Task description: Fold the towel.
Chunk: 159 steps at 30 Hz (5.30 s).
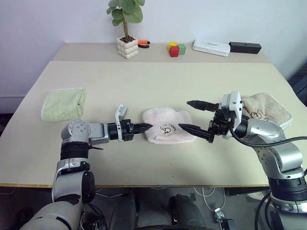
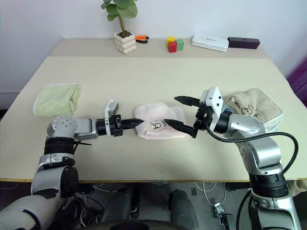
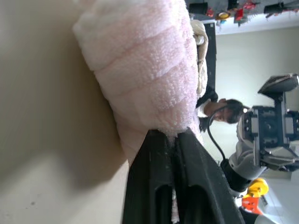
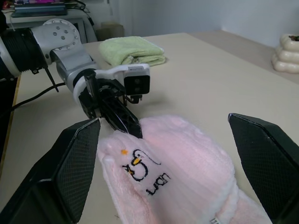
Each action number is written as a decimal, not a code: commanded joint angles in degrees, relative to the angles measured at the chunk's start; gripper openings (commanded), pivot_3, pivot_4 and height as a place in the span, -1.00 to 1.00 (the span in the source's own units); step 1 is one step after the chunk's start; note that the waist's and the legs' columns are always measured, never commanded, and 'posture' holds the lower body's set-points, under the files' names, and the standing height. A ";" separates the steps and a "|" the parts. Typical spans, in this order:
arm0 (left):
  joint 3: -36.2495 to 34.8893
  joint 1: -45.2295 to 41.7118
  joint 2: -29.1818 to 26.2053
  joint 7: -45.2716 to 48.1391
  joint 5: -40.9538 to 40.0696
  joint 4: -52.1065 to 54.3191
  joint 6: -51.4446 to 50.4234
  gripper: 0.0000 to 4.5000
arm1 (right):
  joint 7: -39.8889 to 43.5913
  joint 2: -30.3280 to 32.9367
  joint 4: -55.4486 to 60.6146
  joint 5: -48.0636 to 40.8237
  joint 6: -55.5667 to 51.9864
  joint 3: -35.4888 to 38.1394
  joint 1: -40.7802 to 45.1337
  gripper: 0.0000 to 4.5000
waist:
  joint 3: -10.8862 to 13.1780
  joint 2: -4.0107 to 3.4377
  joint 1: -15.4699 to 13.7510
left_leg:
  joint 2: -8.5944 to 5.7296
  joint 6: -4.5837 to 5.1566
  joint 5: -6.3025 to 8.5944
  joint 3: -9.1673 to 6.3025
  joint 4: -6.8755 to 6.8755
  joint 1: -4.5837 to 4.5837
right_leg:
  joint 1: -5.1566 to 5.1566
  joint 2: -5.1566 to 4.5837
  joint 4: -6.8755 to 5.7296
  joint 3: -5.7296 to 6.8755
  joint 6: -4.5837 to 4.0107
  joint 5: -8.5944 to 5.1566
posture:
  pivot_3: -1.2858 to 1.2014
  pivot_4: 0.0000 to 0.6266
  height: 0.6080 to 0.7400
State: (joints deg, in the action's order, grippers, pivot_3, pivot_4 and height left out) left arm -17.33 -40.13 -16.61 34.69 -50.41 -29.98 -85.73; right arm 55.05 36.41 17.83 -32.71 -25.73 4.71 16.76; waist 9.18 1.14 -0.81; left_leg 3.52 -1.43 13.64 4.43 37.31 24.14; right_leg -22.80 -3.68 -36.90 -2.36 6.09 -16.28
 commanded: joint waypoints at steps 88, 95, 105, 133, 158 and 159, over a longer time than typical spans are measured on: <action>-30.02 10.85 -28.05 -1.97 2.57 6.68 45.63 -0.99 | 7.45 0.95 -4.60 -1.62 2.64 -2.06 4.34 1.00 | 0.40 0.61 1.70 | 0.29 -0.02 -0.01 0.30 -0.27 0.31 | -0.66 0.13 -0.19 -0.02 0.24 0.12 | 0.03 -0.52 0.92; -34.23 24.13 -18.12 -10.05 -4.38 22.80 41.58 -0.99 | 8.92 1.42 -6.82 -0.78 3.40 -2.26 6.05 1.00 | 0.39 0.66 1.39 | 0.27 -0.03 0.00 0.26 -0.18 0.31 | -0.59 0.05 -0.18 0.01 0.19 0.11 | 0.03 -0.52 0.92; -36.48 32.50 -11.94 -18.13 -6.20 27.35 45.48 -0.99 | 9.52 0.82 -7.77 0.29 4.32 -2.69 6.30 1.00 | 0.38 0.68 1.64 | 0.28 -0.03 0.00 0.26 -0.23 0.28 | -0.61 0.07 -0.17 -0.01 0.06 0.04 | 0.03 -0.52 0.92; -22.77 50.38 -22.63 13.60 -20.77 49.29 34.04 0.99 | 9.88 1.22 -8.38 -4.15 3.39 3.51 4.33 1.00 | 0.40 0.61 1.50 | 0.14 -0.25 0.15 0.21 -0.34 0.29 | -0.85 -0.88 0.02 0.09 -0.33 -0.12 | 0.03 -0.52 0.92; 3.17 14.81 -20.42 29.19 7.00 22.82 57.34 0.99 | 4.66 5.30 0.61 -6.18 0.06 9.09 -1.57 1.00 | 0.35 0.35 1.46 | 0.38 0.08 0.04 0.59 -0.50 0.36 | -0.54 0.05 0.64 0.21 -0.17 0.30 | 0.03 -0.52 0.92; 3.19 14.80 -20.11 29.21 7.15 22.93 57.39 0.99 | 4.61 5.52 0.69 -6.10 -0.01 9.05 -1.64 1.00 | 0.35 0.35 1.45 | 0.38 0.09 0.04 0.59 -0.42 0.39 | -0.53 0.05 0.64 0.21 -0.15 0.32 | 0.03 -0.52 0.92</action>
State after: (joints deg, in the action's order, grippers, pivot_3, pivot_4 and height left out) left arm -13.93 -24.50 -36.44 63.65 -43.53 -8.30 -29.46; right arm 59.85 40.90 16.06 -37.44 -25.91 11.48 14.74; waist 9.53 1.49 0.64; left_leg 3.90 -1.34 13.69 5.02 36.95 24.54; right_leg -23.29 -3.64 -36.26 -2.15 5.97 -15.95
